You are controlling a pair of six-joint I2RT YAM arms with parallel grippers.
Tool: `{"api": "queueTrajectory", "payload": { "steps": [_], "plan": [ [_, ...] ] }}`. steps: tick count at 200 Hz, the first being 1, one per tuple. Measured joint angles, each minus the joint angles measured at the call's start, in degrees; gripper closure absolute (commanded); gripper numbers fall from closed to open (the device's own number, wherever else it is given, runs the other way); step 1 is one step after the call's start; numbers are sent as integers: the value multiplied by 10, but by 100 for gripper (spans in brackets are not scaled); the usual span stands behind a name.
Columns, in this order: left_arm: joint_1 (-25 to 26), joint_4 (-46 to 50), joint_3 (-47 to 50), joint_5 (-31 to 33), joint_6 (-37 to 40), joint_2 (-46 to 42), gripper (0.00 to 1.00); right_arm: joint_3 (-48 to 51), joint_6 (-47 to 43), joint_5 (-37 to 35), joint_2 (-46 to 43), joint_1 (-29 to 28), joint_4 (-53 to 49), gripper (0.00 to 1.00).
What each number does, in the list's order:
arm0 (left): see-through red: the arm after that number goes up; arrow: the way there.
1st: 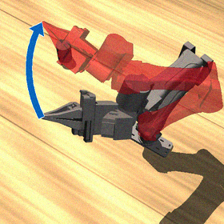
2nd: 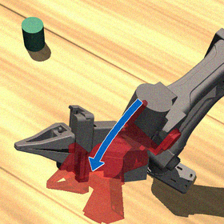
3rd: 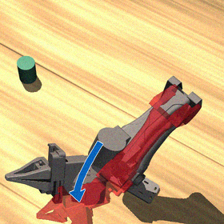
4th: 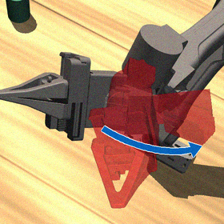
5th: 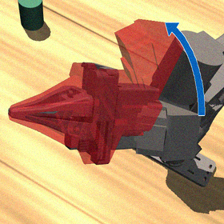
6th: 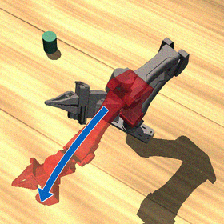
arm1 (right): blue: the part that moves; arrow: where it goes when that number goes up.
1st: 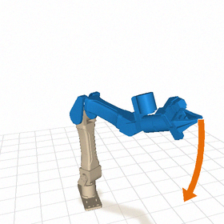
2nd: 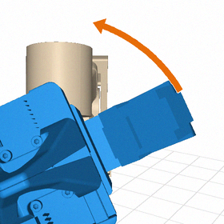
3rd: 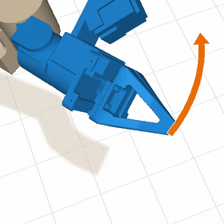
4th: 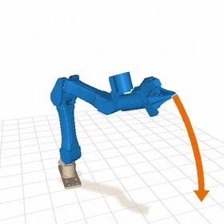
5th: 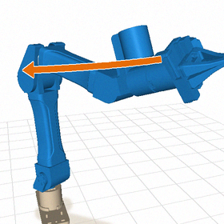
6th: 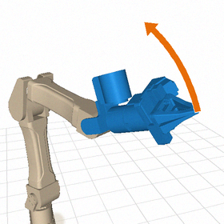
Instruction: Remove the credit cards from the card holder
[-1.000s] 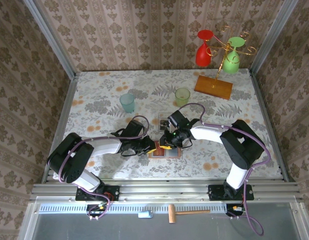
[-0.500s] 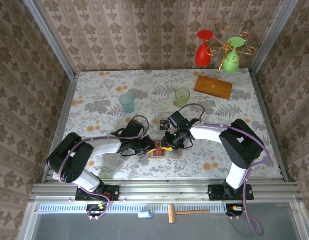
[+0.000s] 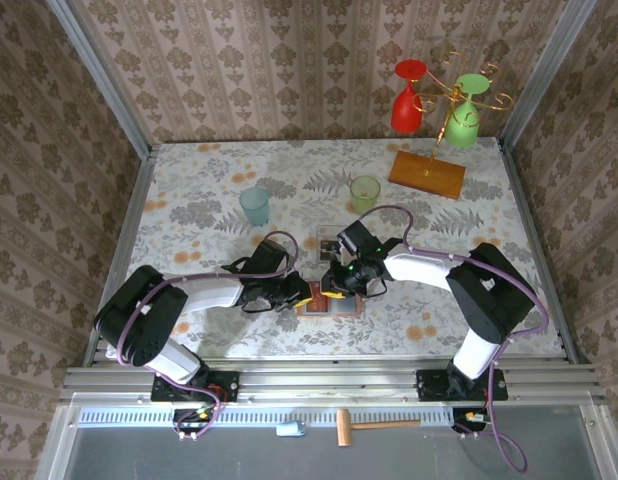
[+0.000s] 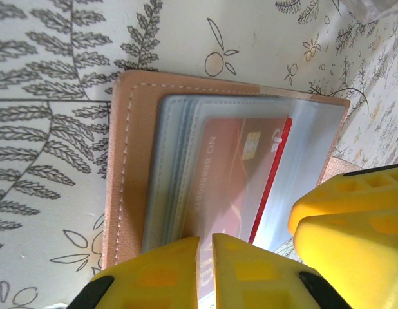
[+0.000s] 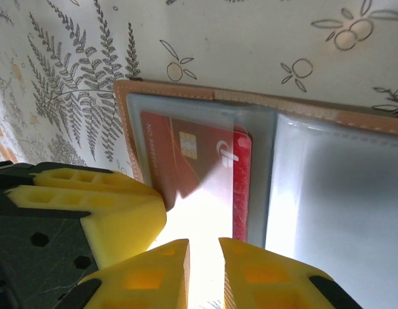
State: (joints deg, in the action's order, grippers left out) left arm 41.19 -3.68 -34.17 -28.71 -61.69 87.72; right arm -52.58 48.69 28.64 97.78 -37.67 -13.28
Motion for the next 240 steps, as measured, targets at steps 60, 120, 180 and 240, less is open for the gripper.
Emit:
{"api": "queueTrajectory", "payload": {
  "steps": [60,120,180,240],
  "plan": [
    [0,0,0,0,0,0,86,8,12,18,20,-1,26,80],
    [0,0,0,0,0,0,86,10,10,17,23,-1,25,75],
    [0,0,0,0,0,0,86,7,-6,2,23,-1,3,74],
    [0,1,0,1,0,0,86,-6,-19,-17,22,-1,-26,74]
  ]
}}
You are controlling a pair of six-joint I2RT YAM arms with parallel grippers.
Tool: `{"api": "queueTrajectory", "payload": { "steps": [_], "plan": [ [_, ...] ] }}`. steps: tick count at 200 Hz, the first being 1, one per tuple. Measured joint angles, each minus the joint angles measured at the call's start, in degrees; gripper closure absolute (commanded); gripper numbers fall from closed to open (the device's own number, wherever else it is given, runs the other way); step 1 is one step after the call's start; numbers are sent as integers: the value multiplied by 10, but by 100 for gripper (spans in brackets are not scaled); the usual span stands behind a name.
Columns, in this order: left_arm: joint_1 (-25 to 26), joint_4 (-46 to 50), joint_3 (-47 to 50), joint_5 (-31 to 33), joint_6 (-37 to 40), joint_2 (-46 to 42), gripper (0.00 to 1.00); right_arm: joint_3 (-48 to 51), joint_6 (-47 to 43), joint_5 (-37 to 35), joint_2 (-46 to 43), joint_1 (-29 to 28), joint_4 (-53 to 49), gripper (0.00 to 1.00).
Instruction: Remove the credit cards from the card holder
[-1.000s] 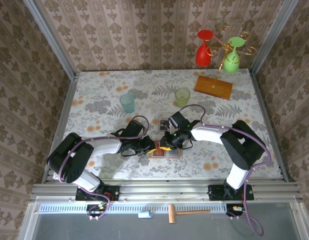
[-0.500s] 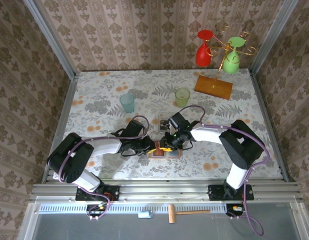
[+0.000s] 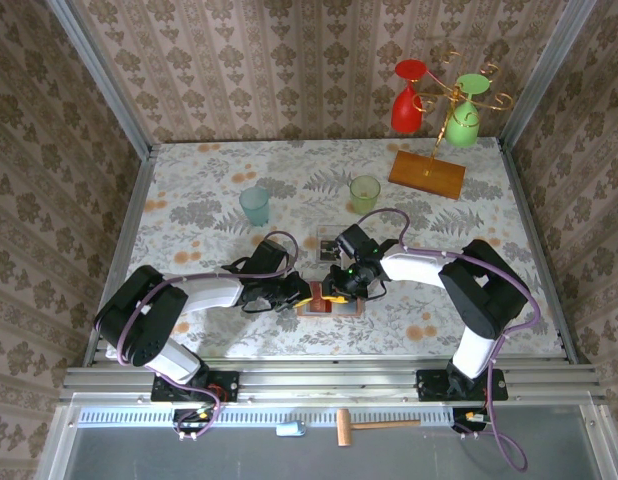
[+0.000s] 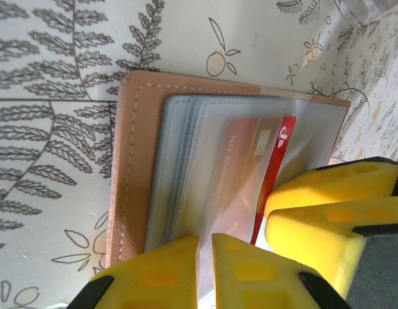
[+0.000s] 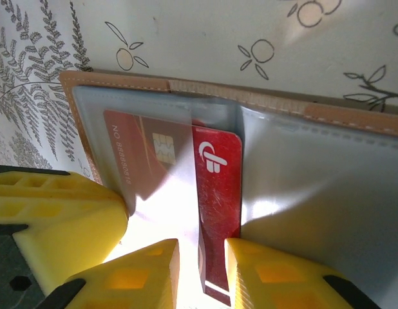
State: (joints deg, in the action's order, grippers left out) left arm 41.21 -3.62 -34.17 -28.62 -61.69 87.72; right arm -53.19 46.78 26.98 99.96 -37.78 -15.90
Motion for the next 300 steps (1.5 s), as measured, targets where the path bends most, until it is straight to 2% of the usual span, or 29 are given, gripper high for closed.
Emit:
{"api": "queueTrajectory", "payload": {
  "steps": [102,166,216,300],
  "plan": [
    [0,23,-26,2,5,1,87,19,-1,-16,-60,3,0,77],
    [17,126,-101,36,62,2,96,63,10,4,-62,22,47,78],
    [30,199,-122,72,99,21,98,78,14,26,-57,31,87,78],
    [31,205,-122,72,106,39,98,88,16,44,-46,48,117,78]
  ]
}}
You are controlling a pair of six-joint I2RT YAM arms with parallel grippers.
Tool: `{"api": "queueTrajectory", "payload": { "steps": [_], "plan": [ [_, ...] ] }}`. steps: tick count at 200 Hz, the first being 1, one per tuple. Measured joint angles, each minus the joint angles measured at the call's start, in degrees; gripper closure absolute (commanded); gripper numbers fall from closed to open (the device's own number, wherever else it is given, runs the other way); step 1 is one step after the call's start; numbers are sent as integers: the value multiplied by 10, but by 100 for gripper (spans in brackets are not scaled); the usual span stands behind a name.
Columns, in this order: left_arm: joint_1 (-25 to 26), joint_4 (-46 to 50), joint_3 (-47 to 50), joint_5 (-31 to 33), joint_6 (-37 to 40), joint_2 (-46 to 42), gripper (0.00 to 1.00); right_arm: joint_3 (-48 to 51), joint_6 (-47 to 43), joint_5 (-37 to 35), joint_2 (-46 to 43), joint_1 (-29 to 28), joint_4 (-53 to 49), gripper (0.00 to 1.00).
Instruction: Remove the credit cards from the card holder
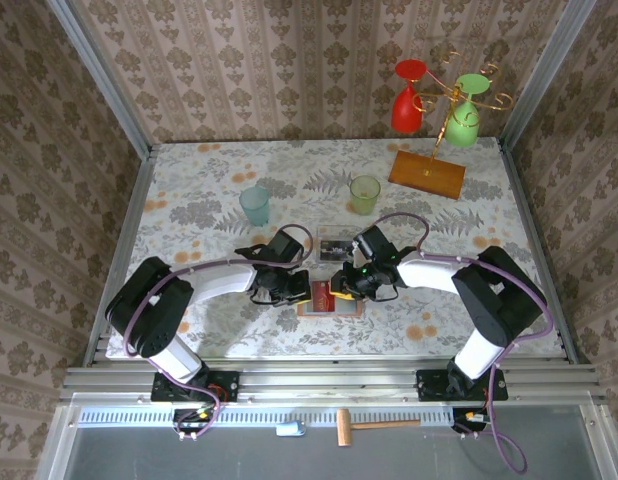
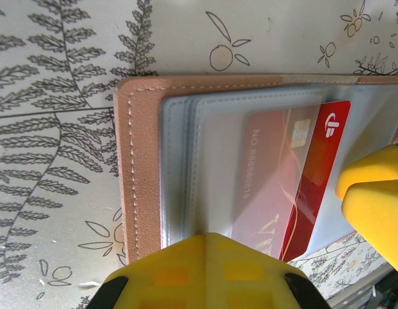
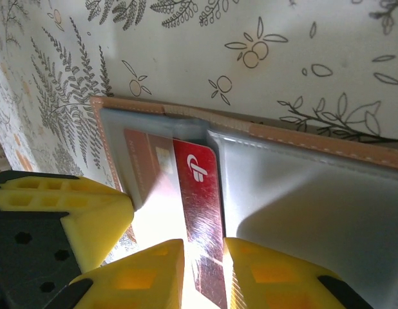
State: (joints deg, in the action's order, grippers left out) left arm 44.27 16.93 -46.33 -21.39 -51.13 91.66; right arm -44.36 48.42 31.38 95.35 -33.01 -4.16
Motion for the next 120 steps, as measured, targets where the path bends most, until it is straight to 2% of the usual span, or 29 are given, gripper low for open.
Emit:
{"api": "queueTrajectory", "payload": {
  "steps": [120],
  "plan": [
    [0,0,0,0,0,0,98,16,13,34,26,6,50,80]
  ]
}}
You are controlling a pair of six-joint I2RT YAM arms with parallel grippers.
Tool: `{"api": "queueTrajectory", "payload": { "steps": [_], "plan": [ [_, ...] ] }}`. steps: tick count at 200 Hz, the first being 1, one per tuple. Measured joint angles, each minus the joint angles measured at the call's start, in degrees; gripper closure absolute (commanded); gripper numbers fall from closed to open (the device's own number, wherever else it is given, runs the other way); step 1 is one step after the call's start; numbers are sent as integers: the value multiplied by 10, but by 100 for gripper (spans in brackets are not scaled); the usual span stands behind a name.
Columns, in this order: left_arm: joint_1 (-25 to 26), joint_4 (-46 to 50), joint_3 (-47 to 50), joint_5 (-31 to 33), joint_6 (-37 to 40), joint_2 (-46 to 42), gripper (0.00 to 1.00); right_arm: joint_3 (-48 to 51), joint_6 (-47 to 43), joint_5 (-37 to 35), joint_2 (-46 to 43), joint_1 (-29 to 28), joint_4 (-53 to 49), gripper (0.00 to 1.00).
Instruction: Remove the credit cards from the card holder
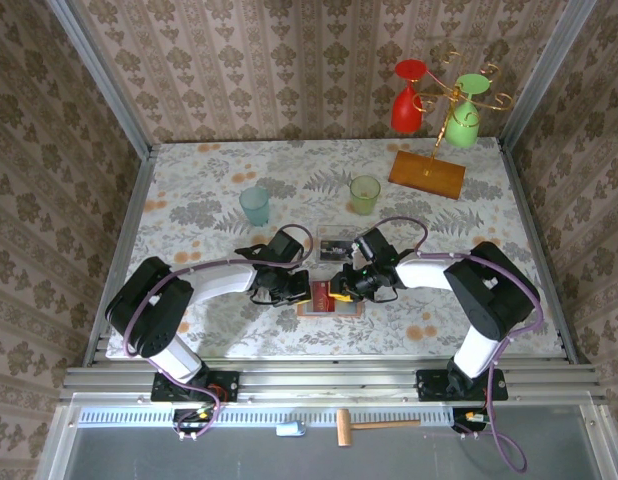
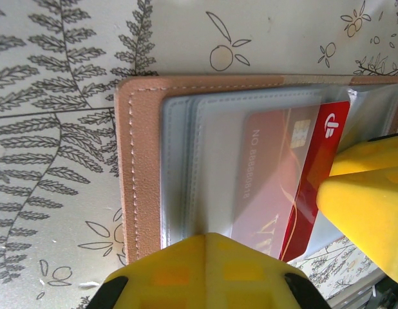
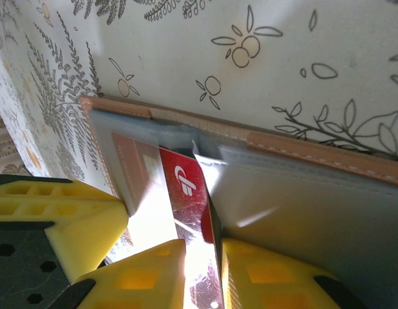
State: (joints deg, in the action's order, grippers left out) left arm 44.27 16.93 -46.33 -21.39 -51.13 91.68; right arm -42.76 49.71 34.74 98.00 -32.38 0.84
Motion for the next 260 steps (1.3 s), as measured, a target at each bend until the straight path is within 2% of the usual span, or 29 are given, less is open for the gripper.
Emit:
{"api": "queueTrajectory", "payload": {
  "steps": [113,157,260],
  "plan": [
    [0,0,0,0,0,1,98,9,4,7,3,4,18,90],
    [0,0,0,0,0,1,98,9,0,7,1,9,15,91],
    [0,0,-2,0,0,2,98,12,-50,-11,-54,39,-79,92]
  ]
}}
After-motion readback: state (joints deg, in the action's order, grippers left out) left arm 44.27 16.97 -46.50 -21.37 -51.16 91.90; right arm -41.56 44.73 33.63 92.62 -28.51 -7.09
